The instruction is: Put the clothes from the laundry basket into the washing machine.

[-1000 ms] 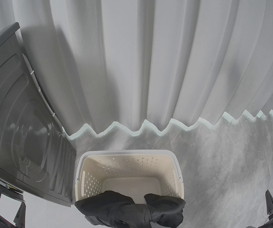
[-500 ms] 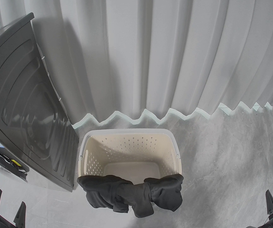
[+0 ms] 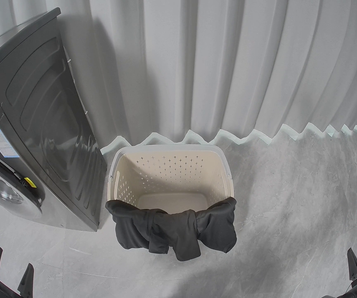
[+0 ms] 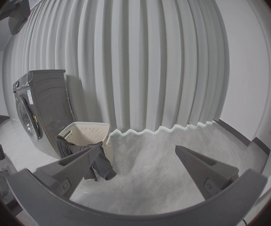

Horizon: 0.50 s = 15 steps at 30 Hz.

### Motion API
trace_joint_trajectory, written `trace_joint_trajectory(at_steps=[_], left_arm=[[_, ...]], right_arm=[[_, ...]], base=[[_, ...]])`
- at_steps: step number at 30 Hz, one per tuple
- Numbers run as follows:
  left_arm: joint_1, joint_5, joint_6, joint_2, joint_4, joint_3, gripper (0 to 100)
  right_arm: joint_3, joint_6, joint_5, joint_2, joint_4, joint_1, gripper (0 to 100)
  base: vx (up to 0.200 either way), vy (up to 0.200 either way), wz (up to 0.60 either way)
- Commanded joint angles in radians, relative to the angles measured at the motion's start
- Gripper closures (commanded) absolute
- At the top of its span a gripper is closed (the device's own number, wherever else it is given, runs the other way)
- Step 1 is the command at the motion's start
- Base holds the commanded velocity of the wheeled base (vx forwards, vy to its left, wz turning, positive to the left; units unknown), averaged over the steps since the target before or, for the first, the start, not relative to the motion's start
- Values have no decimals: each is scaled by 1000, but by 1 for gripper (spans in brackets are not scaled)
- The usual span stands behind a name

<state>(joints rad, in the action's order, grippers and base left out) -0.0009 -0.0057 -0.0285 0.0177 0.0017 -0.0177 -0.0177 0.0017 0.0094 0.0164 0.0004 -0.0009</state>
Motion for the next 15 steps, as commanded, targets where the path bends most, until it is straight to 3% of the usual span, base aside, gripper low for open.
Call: trace_joint_trajectory(at_steps=[1,8,15], left_arm=[[1,0,1,-18,0,16,0],[-1,0,1,-18,0,16,0],[1,-3,1,-16,0,16,0]], right_arm=[[18,0,0,-16,0,1,0],[18,0,0,-16,0,1,0],[18,0,0,-16,0,1,0]], base=[[0,0,0],[0,0,0],[0,200,0]])
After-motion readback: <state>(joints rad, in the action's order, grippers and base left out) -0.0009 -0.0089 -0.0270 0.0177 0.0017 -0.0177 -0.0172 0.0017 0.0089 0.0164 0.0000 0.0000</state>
